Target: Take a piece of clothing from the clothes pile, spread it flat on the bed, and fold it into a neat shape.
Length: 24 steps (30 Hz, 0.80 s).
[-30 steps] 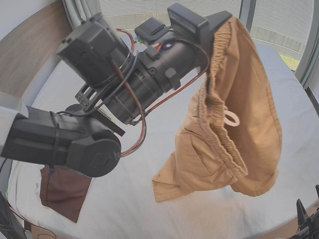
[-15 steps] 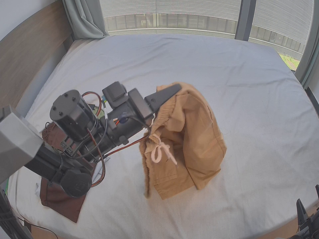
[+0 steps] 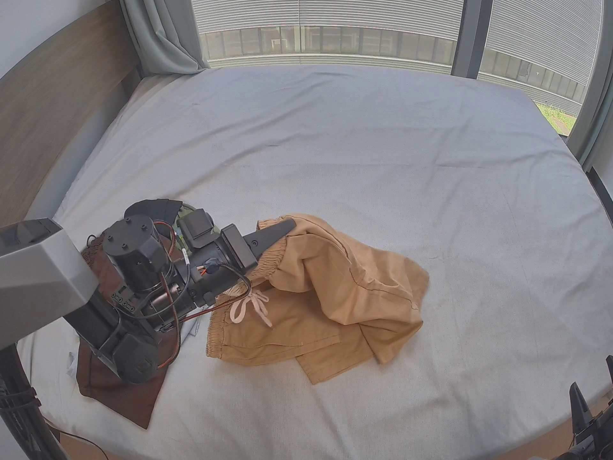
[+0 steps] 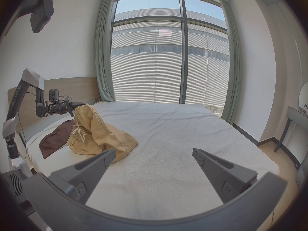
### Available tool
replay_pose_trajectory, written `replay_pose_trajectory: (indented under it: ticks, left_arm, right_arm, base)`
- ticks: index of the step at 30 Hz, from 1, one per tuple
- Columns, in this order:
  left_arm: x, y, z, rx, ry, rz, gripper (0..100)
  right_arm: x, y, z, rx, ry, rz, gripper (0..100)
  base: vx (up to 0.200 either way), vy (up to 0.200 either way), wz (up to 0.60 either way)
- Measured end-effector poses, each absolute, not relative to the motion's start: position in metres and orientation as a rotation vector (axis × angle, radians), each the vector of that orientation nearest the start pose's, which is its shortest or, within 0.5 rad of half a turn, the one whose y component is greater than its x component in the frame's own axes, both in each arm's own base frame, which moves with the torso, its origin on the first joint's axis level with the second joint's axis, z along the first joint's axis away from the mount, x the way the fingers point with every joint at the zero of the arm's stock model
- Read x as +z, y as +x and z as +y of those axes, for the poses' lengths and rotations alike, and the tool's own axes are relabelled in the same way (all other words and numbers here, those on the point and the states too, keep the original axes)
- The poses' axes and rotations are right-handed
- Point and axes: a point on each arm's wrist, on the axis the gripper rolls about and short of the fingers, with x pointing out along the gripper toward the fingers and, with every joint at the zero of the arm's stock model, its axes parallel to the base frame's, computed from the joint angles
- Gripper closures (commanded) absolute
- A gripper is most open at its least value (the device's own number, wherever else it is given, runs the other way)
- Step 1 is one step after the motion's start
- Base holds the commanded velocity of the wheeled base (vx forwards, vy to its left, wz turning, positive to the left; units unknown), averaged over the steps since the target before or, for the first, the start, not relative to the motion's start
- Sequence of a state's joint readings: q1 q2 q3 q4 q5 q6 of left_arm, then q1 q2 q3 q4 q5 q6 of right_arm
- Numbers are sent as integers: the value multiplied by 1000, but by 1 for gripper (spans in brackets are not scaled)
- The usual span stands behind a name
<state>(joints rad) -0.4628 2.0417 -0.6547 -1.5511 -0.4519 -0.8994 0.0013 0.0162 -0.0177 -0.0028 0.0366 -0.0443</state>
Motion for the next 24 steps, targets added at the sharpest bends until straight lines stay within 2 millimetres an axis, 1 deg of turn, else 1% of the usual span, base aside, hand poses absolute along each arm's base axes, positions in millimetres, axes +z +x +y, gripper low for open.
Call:
replay_pose_trajectory:
  ticks: [8,15,20,24]
  left_arm:
    - [116,306,-139,-845,-783,241,100]
    - [113,314,-117,-783,-750,209,100]
    - [108,320,-106,-749,-666,172,100]
    - [99,326,-96,-707,-622,168,100]
  right_arm:
    - [81,-23,1,38,-45,-5,0]
    - [81,-23,1,37,-46,-5,0]
    - [81,-23,1,37,-46,-4,0]
    - [81,-23,1,38,-47,-4,0]
  base:
    - [0,0,0]
    - [0,0,0]
    - [0,0,0]
    - [0,0,0]
